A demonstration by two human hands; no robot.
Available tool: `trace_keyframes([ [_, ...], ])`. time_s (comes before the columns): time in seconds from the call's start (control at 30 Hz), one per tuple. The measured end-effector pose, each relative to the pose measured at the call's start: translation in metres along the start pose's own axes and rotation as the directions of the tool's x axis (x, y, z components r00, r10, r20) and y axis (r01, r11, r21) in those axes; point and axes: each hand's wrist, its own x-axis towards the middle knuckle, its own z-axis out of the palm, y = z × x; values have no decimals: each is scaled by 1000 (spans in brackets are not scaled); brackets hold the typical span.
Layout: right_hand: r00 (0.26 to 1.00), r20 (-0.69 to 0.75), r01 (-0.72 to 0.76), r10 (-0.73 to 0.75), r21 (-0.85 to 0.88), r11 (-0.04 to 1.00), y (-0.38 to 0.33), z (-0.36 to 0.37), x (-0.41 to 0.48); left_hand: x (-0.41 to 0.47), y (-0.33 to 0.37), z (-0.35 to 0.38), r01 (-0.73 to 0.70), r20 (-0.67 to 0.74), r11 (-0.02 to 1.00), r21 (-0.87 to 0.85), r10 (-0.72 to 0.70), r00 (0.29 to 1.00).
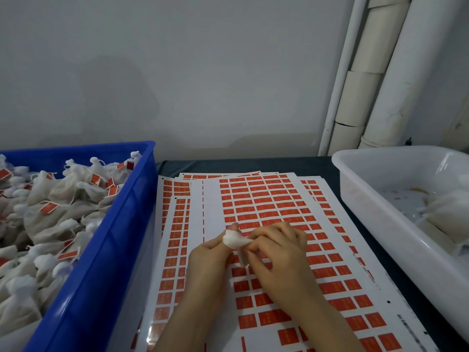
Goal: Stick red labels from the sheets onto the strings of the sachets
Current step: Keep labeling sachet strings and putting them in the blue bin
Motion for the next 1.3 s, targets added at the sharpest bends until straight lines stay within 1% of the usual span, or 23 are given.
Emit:
trace_keyframes([
  [0.1,1000,0,-21,22,54,998,0,1,-2,-5,8,0,-77,117,996,-33,80,990],
  [0.17,1000,3,-29,29,96,995,0,0,-3,-6,11,1,-119,175,993,-23,121,977],
  [0.23,998,20,-67,64,151,986,-1,-1,-5,-5,12,0,-149,169,989,10,146,975],
  [0.27,993,50,-111,103,195,974,-2,-3,-6,-4,11,-1,-161,149,987,25,155,977],
  [0.33,971,160,-215,177,269,939,-4,-5,-6,-2,10,-3,-172,132,984,38,166,977],
  [0.37,960,201,-247,194,285,926,-3,-6,-6,-1,11,-4,-173,130,984,40,167,977],
  [0.4,957,206,-258,202,299,919,-2,-6,-6,-1,11,-5,-176,129,983,48,169,977],
  [0.47,967,153,-243,201,336,910,0,-9,-4,0,11,-6,-184,138,980,74,173,975],
  [0.53,983,71,-182,168,345,921,1,-12,-4,1,11,-7,-195,156,975,105,178,972],
  [0.6,990,1,-132,138,295,946,2,-13,-3,1,11,-7,-213,175,965,153,186,967],
  [0.73,992,-82,-76,96,217,973,2,-14,0,0,10,-6,-255,265,944,210,196,944],
  [0.77,989,-99,-83,109,231,969,3,-14,0,0,10,-6,-262,283,940,219,196,939],
  [0.83,987,-86,-106,136,292,951,6,-13,0,1,10,-7,-265,312,940,214,192,931],
  [0.93,986,-114,-89,119,236,968,5,-10,-2,0,13,-8,-270,355,945,184,193,915],
  [0.97,984,-117,-103,135,245,964,5,-9,-2,0,14,-7,-273,362,947,170,198,911],
  [1.0,982,-95,-128,160,282,951,4,-9,-1,-1,15,-7,-274,362,949,156,203,910],
  [1.1,964,54,-261,262,394,881,1,-13,-2,-1,14,-6,-259,326,956,140,203,924],
  [1.17,954,151,-300,259,426,854,1,-14,-2,-1,13,-5,-235,287,962,136,189,939],
  [1.23,946,233,-308,224,441,843,-3,-12,-2,-1,13,-5,-215,253,970,114,181,950],
  [1.3,949,254,-283,185,437,854,-6,-10,-2,-2,13,-4,-205,237,974,101,176,955],
])
